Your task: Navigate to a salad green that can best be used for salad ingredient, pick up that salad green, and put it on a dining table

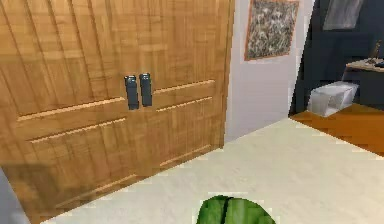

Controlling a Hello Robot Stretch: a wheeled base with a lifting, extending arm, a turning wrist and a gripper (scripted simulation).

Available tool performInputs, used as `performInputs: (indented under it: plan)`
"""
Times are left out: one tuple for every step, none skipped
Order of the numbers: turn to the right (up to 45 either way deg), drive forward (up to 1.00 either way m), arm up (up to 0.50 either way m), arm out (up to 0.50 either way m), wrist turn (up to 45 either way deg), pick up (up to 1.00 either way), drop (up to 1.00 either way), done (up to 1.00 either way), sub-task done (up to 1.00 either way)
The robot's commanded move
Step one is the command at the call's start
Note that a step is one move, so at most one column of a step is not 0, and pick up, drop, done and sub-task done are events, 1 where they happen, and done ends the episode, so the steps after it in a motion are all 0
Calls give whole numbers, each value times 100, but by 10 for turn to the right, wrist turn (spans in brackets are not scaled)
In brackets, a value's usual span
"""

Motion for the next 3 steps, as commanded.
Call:
performInputs:
  plan:
    - [450,0,0,0,0,0,0,0,0]
    - [270,0,0,0,0,0,0,0,0]
    - [-450,0,0,0,0,0,0,0,0]
